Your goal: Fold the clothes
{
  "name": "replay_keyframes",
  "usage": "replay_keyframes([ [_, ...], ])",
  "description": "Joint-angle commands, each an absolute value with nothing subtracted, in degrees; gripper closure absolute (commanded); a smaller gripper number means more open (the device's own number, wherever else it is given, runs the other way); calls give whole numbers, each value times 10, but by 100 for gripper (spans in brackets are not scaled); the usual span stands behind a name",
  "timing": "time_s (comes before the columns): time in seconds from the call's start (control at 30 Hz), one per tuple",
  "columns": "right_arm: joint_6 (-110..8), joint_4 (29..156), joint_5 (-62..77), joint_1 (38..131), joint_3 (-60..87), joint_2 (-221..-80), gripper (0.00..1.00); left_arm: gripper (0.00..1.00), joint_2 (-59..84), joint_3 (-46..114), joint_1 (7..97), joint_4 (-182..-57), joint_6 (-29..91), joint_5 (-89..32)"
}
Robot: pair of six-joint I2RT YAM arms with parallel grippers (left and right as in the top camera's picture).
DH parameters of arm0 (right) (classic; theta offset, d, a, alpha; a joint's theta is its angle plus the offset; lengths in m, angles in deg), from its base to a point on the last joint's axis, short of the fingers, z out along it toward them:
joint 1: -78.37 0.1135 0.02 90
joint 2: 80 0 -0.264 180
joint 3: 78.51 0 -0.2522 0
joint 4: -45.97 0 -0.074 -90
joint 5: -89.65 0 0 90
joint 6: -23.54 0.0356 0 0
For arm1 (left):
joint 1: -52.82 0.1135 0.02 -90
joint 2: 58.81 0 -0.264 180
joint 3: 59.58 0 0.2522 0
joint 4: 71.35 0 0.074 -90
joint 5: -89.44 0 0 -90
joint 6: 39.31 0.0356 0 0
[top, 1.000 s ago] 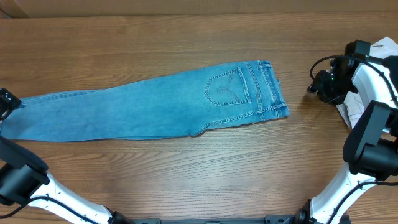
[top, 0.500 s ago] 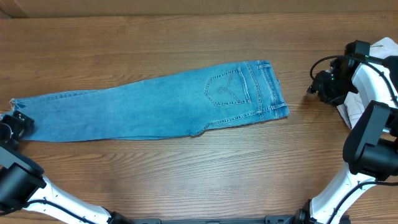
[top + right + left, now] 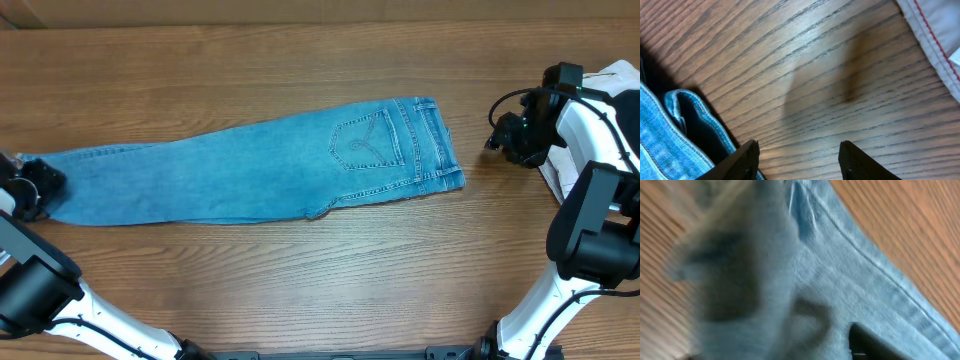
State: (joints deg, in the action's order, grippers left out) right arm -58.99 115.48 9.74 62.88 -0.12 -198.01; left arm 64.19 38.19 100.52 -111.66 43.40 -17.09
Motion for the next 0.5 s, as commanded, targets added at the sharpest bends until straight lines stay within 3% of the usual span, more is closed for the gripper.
replay_keyframes([
  [0.0, -590, 1154, 96, 630, -15, -1958, 44, 78, 662, 357, 997, -1135, 432, -206],
  [0.03, -590, 1154, 96, 630, -15, -1958, 44, 92, 662, 357, 998, -1141, 432, -205],
  [0.07, -590, 1154, 96, 630, -15, -1958, 45, 96, 662, 358, 1001, -1147, 432, -206],
  [0.47, -591, 1149, 96, 630, -15, -1958, 45, 96, 578, 424, 1043, -1237, 434, -214],
])
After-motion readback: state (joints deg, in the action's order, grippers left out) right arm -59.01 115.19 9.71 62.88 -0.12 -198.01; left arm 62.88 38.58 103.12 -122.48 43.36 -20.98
